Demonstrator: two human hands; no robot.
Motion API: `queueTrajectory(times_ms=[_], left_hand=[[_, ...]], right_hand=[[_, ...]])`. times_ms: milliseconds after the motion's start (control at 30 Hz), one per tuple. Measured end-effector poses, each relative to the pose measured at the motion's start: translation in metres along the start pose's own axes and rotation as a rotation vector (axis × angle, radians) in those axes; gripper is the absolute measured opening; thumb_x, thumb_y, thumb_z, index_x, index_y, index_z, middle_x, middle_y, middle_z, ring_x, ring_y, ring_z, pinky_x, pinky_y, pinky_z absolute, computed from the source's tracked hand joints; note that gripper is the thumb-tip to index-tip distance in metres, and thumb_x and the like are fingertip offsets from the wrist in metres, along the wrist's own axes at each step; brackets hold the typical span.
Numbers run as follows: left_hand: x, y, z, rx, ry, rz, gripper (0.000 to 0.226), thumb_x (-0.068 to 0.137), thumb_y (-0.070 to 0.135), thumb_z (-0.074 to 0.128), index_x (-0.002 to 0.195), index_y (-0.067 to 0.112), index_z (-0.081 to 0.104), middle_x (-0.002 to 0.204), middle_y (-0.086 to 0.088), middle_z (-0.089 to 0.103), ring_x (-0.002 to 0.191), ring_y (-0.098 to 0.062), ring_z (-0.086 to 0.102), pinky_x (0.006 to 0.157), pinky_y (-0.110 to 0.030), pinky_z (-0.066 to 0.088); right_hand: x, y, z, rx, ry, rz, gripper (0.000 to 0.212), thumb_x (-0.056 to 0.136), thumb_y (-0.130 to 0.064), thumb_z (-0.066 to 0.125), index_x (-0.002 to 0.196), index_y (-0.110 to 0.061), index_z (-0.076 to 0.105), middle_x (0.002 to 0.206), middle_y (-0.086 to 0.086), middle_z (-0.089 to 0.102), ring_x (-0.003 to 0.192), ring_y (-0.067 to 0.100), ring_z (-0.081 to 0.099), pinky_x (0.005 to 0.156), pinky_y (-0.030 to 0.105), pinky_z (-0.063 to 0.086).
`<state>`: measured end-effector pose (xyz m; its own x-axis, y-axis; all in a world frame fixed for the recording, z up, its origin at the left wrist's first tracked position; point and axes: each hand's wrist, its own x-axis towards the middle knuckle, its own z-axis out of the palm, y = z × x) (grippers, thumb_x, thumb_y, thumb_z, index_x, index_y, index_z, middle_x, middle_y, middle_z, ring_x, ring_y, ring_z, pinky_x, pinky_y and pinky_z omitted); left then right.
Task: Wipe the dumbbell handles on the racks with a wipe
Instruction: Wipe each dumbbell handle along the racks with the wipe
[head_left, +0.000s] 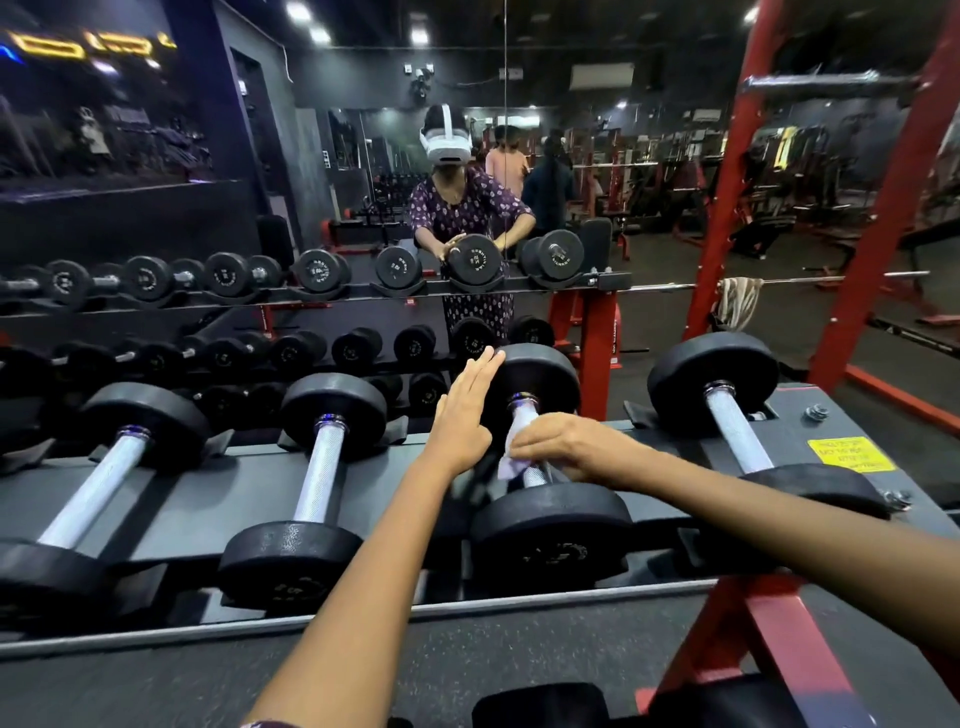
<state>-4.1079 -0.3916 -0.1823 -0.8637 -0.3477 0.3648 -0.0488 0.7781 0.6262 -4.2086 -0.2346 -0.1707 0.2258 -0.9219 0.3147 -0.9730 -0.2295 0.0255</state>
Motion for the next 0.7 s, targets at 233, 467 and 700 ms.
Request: queueTrajectory(times_ms=[233,467,700], left_hand=[[0.001,-0.001,0.002,0.005,0.006,0.009,0.108,0.059,-0.023,0.034,0.150,0.034,0.018,0.150,0.024,0.004,0.149,-0.014,0.000,0.118,-0.055,0.009],[0.001,0.000,0.004,0.002,0.040,0.027,0.103,0.060,-0.024,0.033,0.152,0.021,0.021,0.155,0.015,0.011,0.150,-0.019,0.002,0.121,-0.048,0.008],[0.000,0.004,0.005,0.013,0.074,0.032,0.099,0.062,-0.027,0.033,0.151,0.015,0.024,0.158,0.005,0.014,0.150,-0.020,0.005,0.115,-0.021,0.002]], right_hand=[[-0.015,0.012,-0.005,0.269,-0.173,0.255,0.056,0.079,0.015,0.045,0.129,-0.008,0.054,0.142,0.006,0.043,0.133,0.008,0.032,0.110,0.008,0.016],[-0.012,0.009,0.008,0.351,-0.128,0.304,0.065,0.066,0.010,0.035,0.127,0.000,0.055,0.140,0.013,0.045,0.133,0.014,0.031,0.112,0.012,0.018],[-0.012,0.002,0.006,0.493,0.008,0.461,0.064,0.068,0.008,0.033,0.129,0.005,0.049,0.142,0.016,0.039,0.135,0.016,0.030,0.116,0.030,0.021]])
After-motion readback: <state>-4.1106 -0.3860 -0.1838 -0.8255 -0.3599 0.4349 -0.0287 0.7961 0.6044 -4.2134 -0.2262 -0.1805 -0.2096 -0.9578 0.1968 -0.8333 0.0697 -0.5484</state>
